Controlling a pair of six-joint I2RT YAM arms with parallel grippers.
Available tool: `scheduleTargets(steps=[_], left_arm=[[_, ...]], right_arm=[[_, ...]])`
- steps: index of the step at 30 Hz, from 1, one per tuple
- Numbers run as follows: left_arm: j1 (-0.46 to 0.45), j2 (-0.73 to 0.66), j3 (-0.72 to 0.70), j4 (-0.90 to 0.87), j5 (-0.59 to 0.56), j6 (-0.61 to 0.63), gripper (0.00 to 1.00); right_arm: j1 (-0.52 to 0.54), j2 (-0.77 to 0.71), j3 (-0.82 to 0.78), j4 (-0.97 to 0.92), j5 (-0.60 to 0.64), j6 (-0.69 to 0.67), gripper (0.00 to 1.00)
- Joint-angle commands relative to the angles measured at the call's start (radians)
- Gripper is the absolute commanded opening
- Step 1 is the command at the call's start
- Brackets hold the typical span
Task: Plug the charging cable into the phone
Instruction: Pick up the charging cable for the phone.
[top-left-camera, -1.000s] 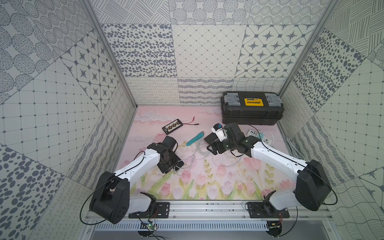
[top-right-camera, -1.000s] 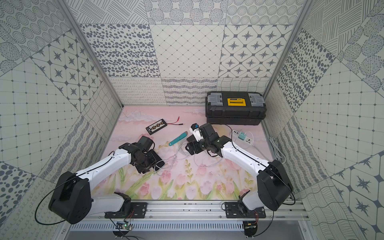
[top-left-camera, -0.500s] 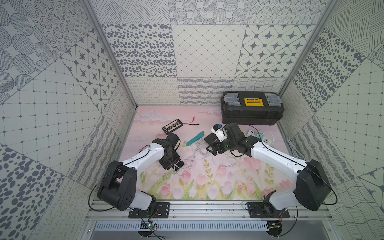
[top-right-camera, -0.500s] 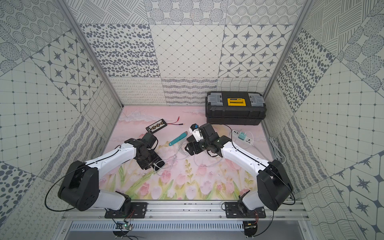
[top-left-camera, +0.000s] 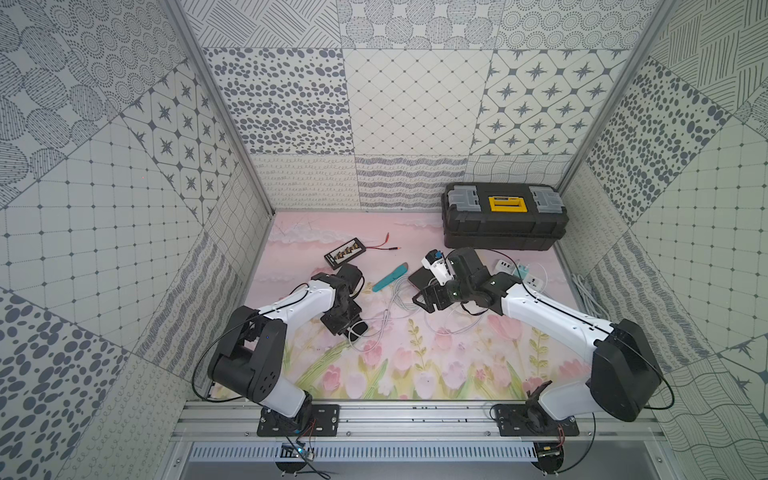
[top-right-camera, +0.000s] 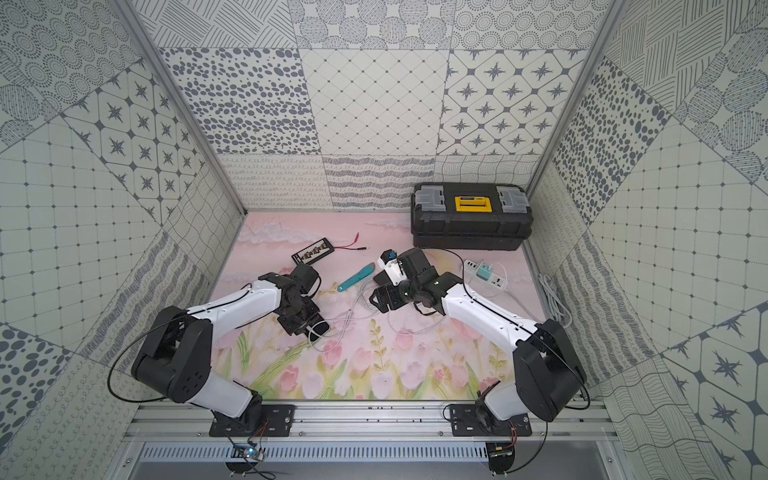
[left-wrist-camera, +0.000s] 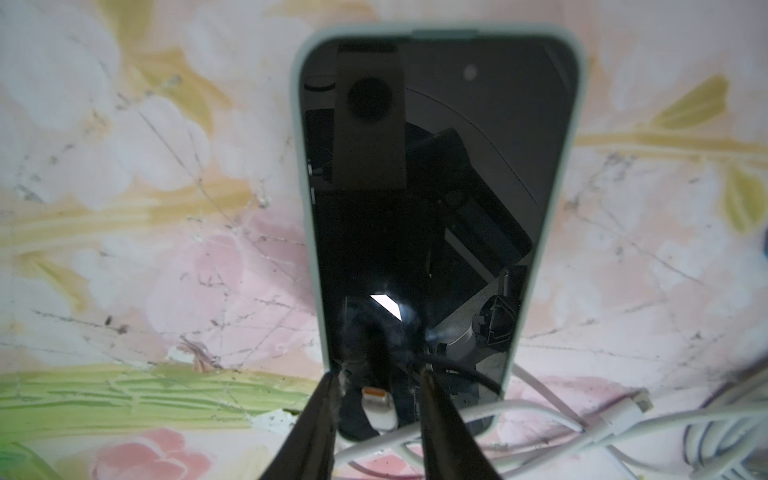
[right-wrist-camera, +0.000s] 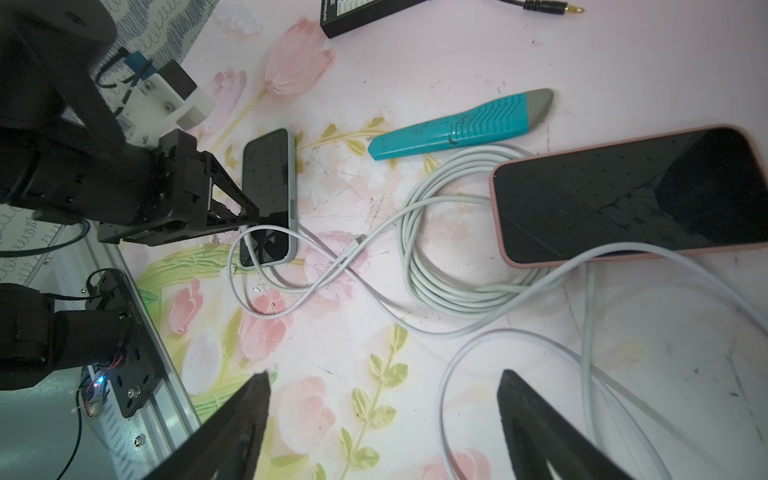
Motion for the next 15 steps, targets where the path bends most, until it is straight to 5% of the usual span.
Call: scheduleTargets(steps=[1,15], left_arm=[[-0.006,0.016,0.010,-0.012,-0.040,-0.024,0.32],[-0.020,0.027,0.003,-0.008,-0.065,-0.030,0.16]], right_arm=[[-0.003,-0.002,-0.008,0.020,-0.020,0.001,0.88],[-0.003,-0.003,-0.011,0.021,-0.032,0.001,0.89]])
